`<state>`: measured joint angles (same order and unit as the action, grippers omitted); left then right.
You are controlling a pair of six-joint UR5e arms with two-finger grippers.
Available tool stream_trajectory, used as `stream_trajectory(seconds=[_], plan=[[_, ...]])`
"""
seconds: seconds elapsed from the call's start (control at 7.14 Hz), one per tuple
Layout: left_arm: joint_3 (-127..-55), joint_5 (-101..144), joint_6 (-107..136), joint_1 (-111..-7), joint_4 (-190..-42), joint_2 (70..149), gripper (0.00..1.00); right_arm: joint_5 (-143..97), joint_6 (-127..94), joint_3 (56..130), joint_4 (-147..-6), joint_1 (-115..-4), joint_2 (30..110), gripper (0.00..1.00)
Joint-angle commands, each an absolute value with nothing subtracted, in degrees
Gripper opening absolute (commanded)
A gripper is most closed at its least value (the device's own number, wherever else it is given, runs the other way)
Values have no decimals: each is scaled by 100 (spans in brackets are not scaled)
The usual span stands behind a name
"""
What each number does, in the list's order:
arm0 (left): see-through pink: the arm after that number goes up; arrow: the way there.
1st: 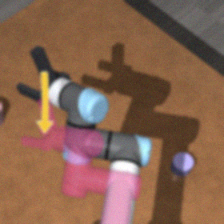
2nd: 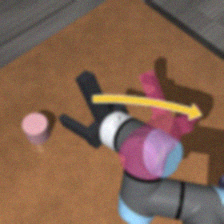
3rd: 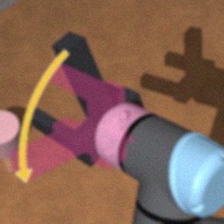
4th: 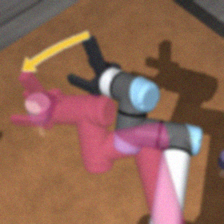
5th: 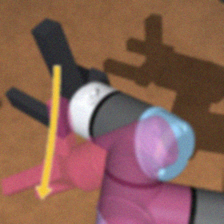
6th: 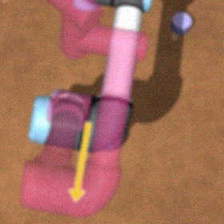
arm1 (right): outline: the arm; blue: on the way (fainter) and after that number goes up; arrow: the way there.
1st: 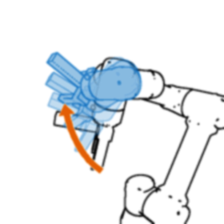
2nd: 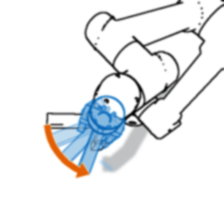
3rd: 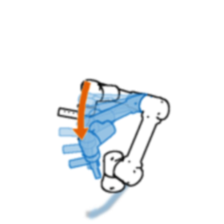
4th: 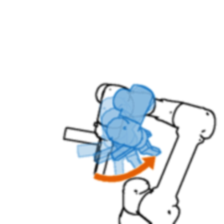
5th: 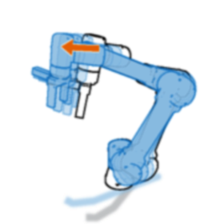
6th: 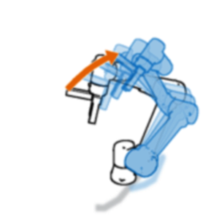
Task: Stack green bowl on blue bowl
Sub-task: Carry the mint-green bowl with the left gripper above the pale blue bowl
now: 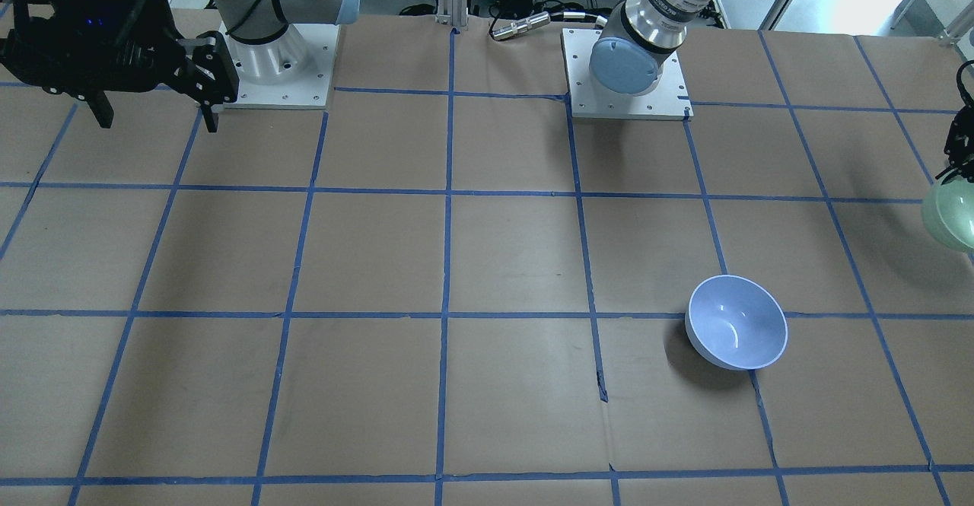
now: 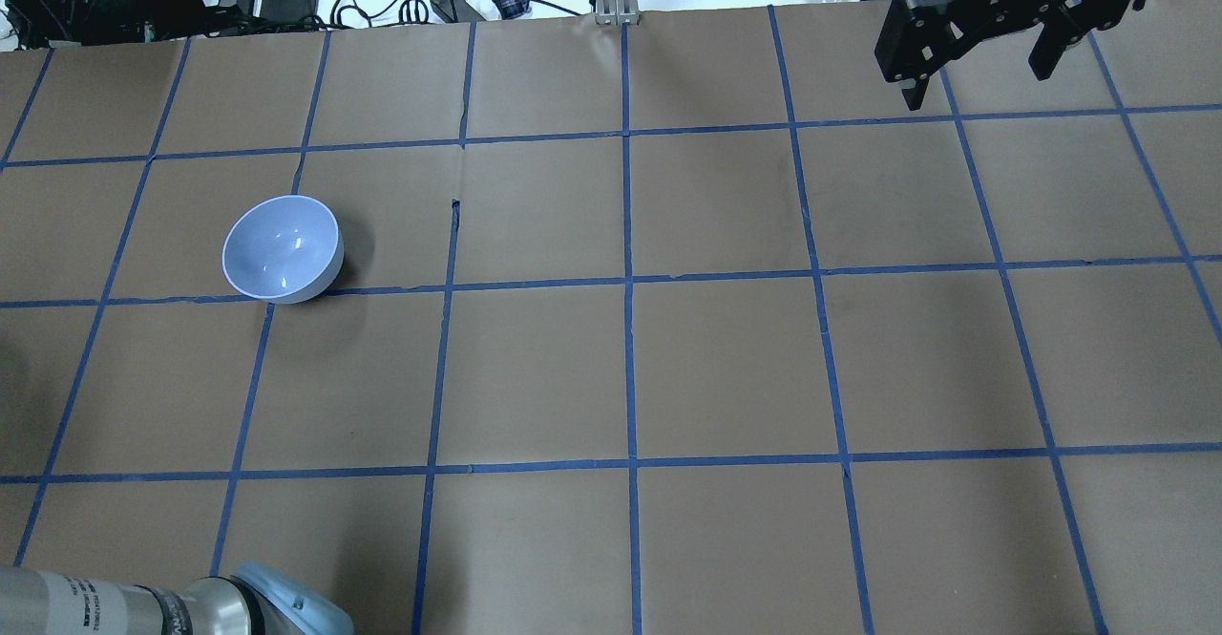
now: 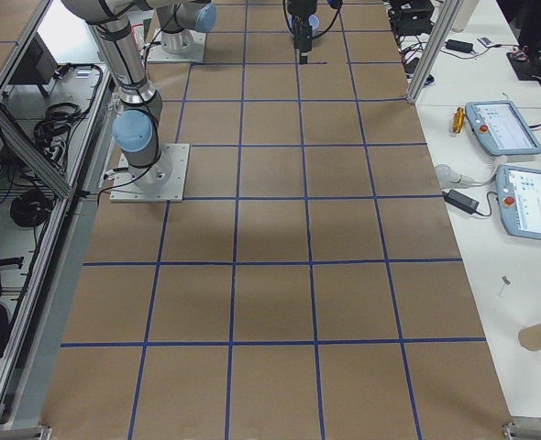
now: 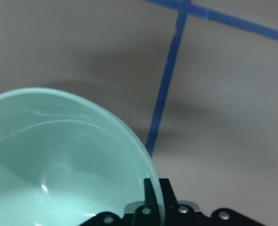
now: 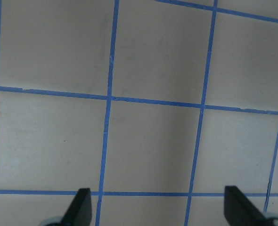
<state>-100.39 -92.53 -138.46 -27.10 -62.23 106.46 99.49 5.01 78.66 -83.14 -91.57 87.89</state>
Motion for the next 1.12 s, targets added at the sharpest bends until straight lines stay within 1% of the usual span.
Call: stream_trajectory(seconds=[0.0,0.56,0.98], plan=[[-10037,-8983,-13099,-3643,-6302,10267,0,9949,501,7866,-8314,-9158,8789,100],[-9994,-8675,-11246,-5366,-6302,9836,0,9949,501,7866,-8314,-9158,8789,100],[-10124,-8684,-9952,-6299,-6311,9913,0,9949,501,7866,-8314,-9150,8789,100]])
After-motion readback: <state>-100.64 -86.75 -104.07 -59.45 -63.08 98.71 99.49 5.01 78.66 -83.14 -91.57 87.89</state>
